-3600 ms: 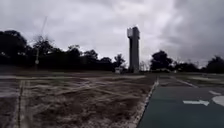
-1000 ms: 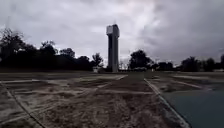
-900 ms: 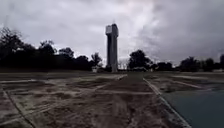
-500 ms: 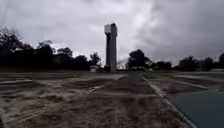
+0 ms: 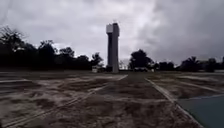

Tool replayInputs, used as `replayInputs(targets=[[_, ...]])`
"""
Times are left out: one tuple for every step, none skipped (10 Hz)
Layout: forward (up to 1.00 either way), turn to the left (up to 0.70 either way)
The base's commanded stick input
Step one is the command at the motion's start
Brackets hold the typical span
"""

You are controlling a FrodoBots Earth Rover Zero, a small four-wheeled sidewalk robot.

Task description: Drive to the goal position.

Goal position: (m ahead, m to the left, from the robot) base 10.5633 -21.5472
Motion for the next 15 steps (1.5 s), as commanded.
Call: replayInputs(targets=[[0.7, 0.0], [0.7, 0.0], [0.7, 0.0], [0.7, 0.0], [0.7, 0.0], [0.7, 0.0], [0.7, 0.0], [0.7, 0.0], [0.7, 0.0], [0.7, 0.0], [0.7, 0.0], [0.7, 0.0], [0.7, 0.0], [0.7, 0.0], [0.7, 0.0]])
